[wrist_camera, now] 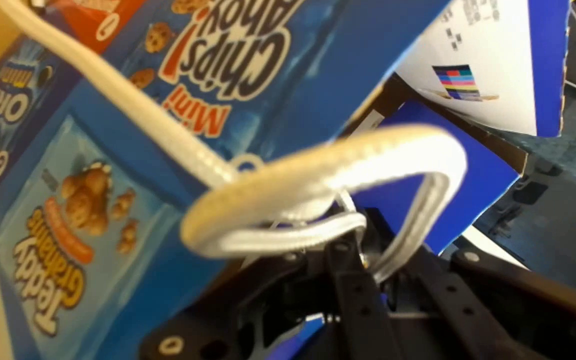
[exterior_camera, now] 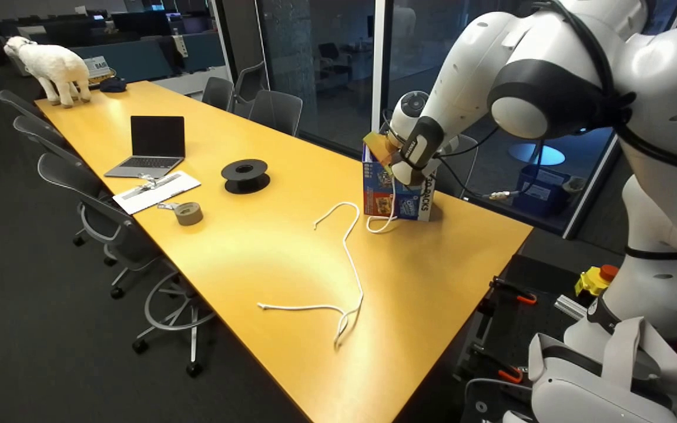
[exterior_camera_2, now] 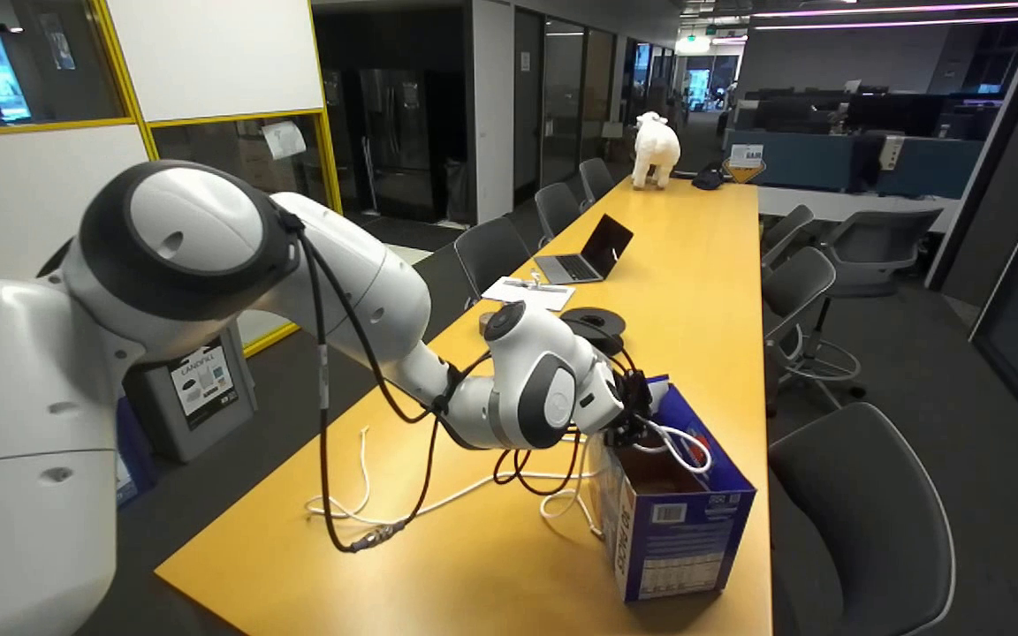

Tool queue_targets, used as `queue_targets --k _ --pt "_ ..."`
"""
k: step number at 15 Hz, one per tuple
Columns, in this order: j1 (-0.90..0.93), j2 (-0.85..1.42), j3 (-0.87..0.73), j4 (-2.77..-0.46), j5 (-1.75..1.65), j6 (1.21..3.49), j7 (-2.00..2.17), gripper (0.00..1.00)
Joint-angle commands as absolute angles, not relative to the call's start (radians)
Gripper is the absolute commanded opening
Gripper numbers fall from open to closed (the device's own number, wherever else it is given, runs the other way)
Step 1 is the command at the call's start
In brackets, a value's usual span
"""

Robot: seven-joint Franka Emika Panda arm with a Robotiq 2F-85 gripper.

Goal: Put the ropes in the box

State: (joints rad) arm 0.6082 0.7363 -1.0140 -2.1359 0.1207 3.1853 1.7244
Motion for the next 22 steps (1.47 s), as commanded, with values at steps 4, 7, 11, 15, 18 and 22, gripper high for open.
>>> queue_targets --k 4,7,11,15,18,22 --pt "0.619 0.826 -1.033 -2.073 0.239 3.181 1.683 0.68" --pt "0.650 0.800 -1.060 -2.092 0.248 3.189 1.662 0.90" --pt "0.746 0.755 -1.143 -2.142 0.257 3.233 1.625 1.00" --pt "0.861 0.678 -1.220 -2.202 0.269 3.269 1.544 1.00" --pt "0.932 0.505 -1.208 -2.268 0.231 3.257 1.400 1.00" --pt "1.064 0.349 -1.243 -2.372 0.117 3.215 1.336 1.00"
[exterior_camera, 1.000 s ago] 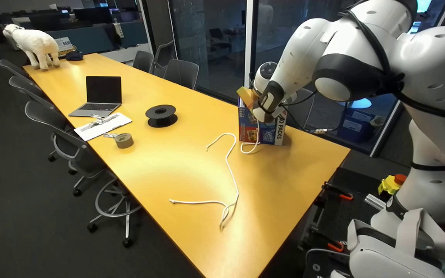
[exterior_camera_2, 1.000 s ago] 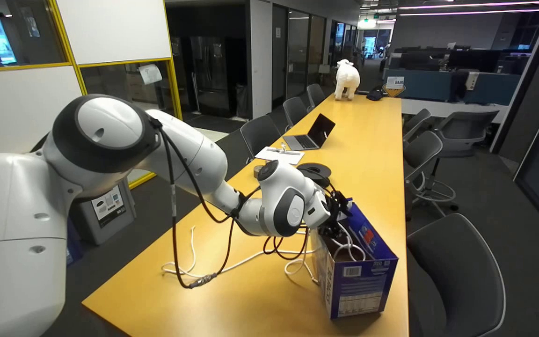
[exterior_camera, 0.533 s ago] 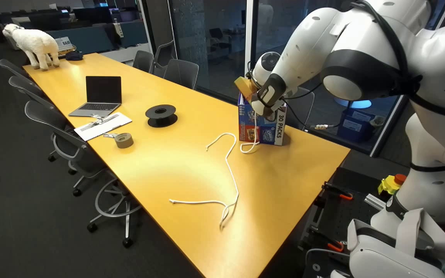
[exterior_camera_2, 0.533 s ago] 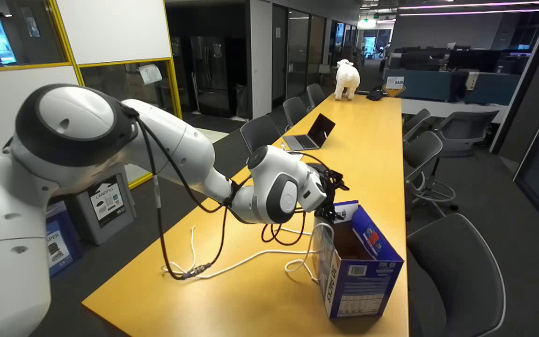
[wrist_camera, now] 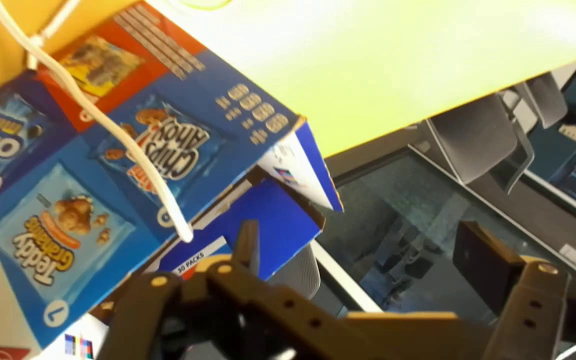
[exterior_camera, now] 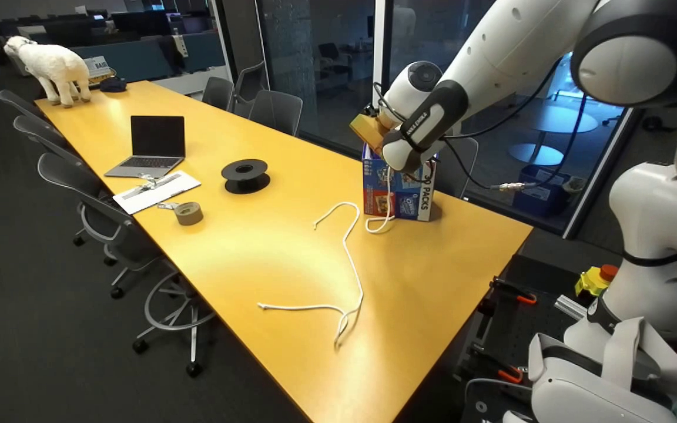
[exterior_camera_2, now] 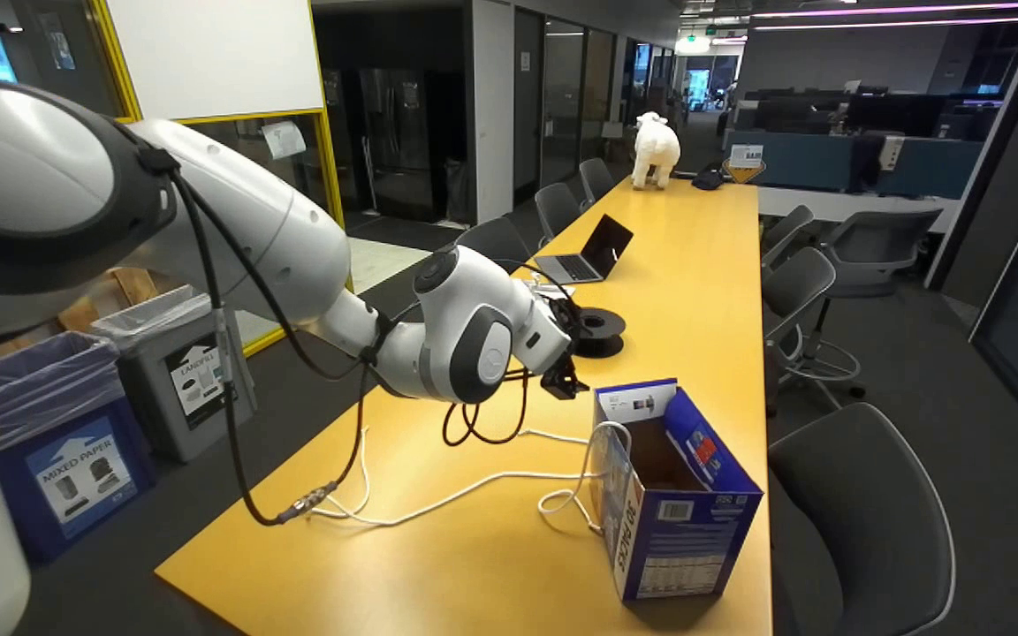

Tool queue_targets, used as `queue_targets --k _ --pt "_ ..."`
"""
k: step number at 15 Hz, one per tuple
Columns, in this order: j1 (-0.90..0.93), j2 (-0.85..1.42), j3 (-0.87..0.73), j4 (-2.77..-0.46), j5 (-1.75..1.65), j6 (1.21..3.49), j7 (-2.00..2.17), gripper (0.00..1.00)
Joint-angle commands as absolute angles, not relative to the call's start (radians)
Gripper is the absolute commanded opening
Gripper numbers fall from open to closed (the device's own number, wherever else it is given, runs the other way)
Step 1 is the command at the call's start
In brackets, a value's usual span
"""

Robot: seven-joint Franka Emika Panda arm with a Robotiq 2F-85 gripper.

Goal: Put the ropes in the box

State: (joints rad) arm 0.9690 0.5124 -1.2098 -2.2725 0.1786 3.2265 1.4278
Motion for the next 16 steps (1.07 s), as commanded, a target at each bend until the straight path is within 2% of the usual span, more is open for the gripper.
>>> queue_targets --k 1,5,9,16 --pt "1.090 0.316 -1.247 -2.400 0.097 3.204 1.318 1.00" --pt "1.124 0.240 -1.211 -2.479 0.026 3.124 1.257 1.00" --pt "1.084 0.202 -1.116 -2.520 0.005 3.003 1.206 1.00" --pt "0.981 0.186 -0.815 -2.519 0.139 2.768 0.981 1.00"
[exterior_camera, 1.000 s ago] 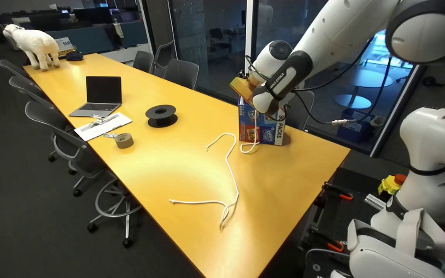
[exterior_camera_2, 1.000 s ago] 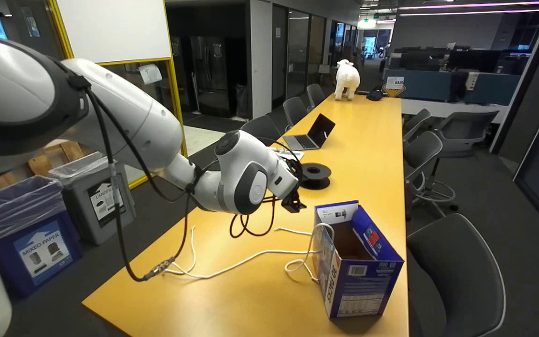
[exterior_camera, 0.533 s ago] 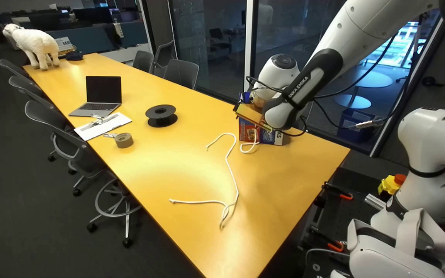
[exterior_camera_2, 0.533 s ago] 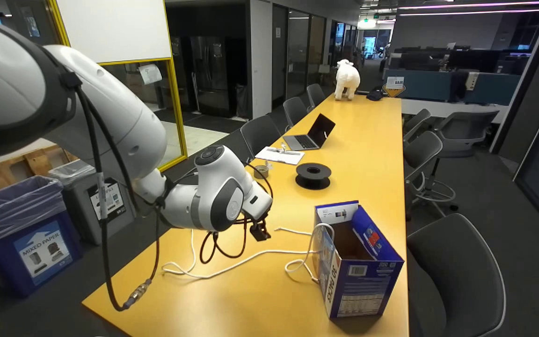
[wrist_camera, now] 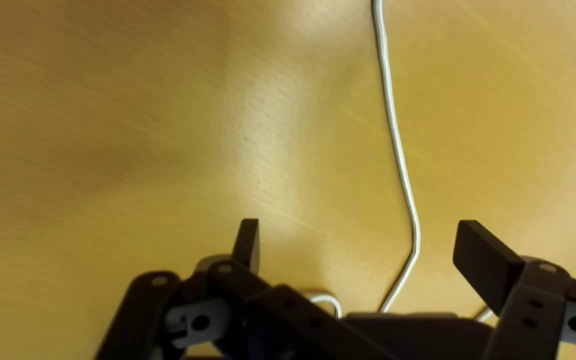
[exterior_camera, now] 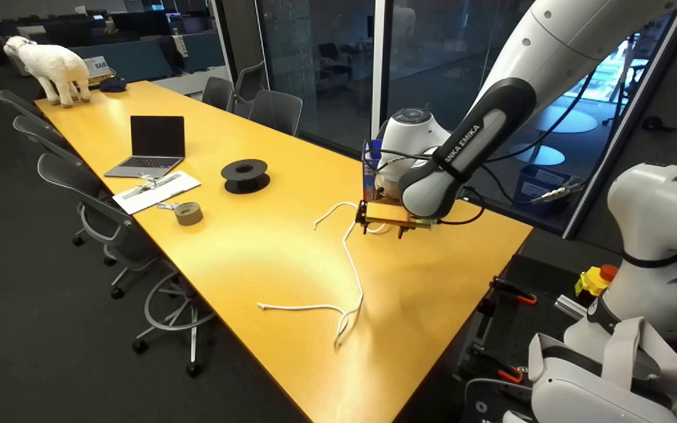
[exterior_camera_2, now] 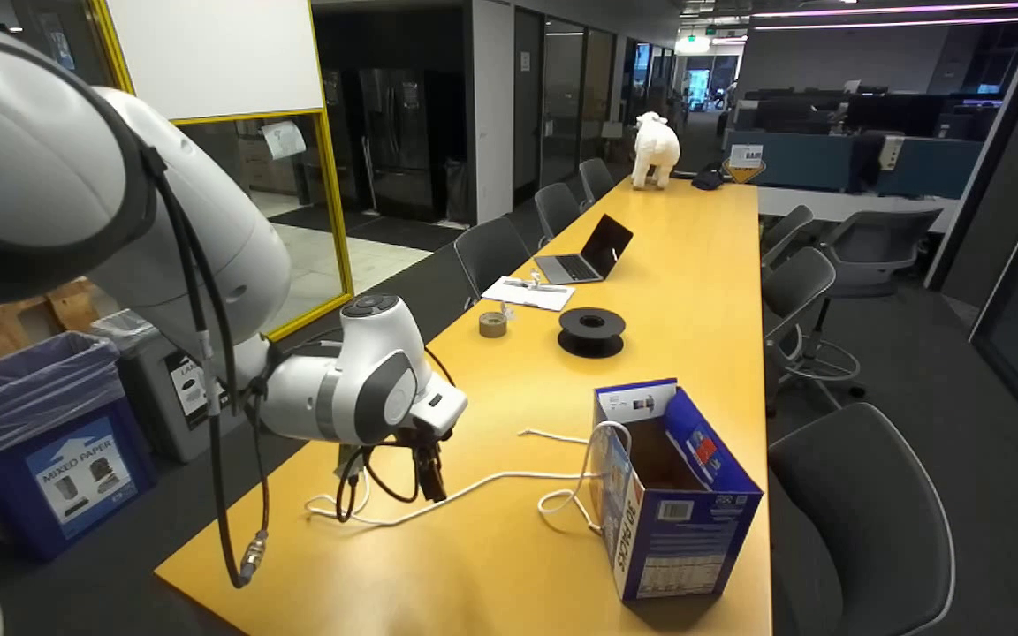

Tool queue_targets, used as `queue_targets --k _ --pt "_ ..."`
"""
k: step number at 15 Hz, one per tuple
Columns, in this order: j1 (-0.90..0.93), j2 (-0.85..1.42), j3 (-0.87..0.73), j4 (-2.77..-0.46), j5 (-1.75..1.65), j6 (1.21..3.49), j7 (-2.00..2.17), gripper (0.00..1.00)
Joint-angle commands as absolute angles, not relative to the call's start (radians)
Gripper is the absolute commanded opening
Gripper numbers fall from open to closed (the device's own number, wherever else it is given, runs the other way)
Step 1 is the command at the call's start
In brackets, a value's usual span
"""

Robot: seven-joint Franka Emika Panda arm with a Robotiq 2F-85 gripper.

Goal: Put the ropes in the box

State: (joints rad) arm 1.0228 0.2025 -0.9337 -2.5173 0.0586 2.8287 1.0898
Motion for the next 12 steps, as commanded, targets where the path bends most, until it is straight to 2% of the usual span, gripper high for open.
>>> queue_targets --k 1,7,12 --pt "0.887 0.182 -0.691 -2.512 0.117 2.743 0.996 1.00" --pt "0.588 0.309 -0.254 -2.445 0.152 2.720 0.970 1.00" --pt "0.430 0.476 -0.141 -2.291 0.093 2.789 1.045 1.00"
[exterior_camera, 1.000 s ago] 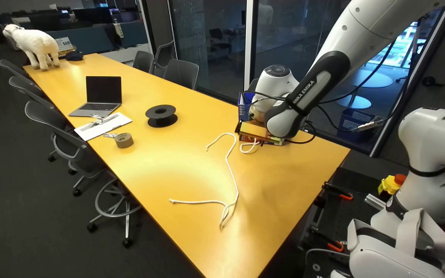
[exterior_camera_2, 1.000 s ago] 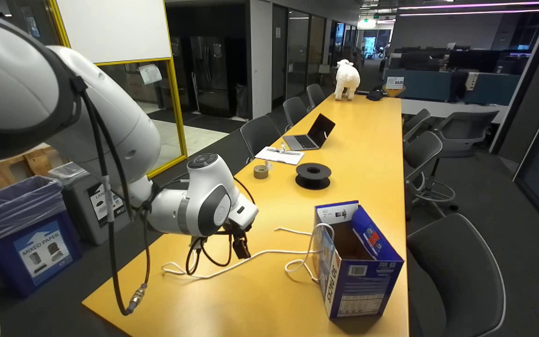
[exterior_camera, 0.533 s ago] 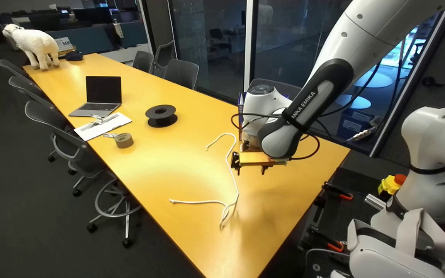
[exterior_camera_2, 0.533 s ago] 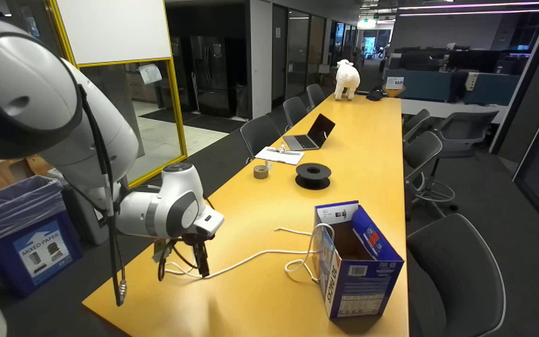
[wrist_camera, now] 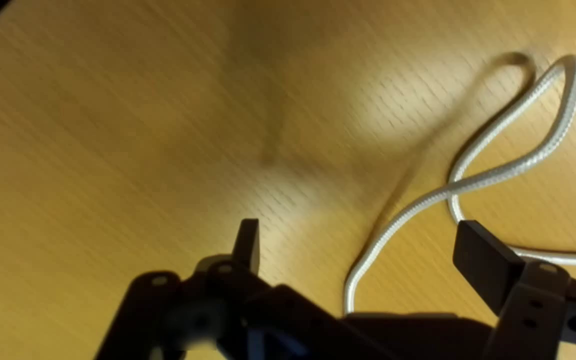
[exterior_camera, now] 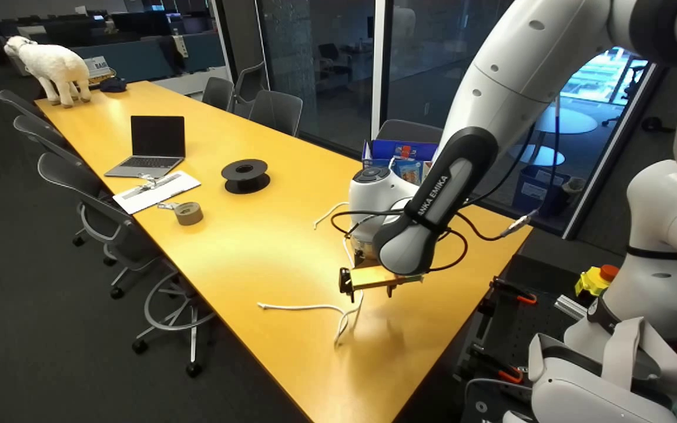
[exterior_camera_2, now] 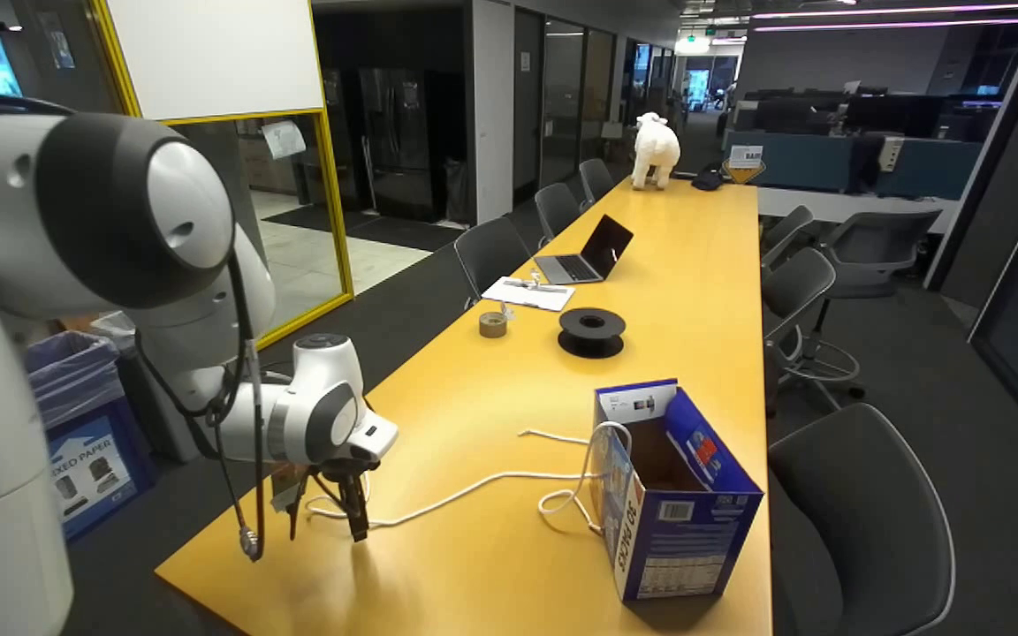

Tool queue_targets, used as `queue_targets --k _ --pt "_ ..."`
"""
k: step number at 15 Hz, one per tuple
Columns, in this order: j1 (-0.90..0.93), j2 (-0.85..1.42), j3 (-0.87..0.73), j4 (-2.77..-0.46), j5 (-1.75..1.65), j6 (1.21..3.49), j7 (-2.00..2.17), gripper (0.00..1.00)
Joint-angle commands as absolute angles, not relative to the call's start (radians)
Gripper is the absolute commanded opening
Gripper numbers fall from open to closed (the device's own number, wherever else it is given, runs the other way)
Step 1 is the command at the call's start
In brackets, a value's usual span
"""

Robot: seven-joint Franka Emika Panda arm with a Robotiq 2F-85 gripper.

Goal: Put the ropes in the box

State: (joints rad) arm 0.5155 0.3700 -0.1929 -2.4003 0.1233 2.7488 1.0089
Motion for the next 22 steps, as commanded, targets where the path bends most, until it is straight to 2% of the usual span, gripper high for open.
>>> queue_targets --k 1,9,22 --pt "0.415 0.504 -0.139 -2.262 0.094 2.800 1.050 1.00" --pt "0.398 0.636 -0.186 -2.132 0.055 2.762 1.100 1.00" --pt "0.376 0.618 -0.185 -2.112 0.040 2.726 1.090 1.00"
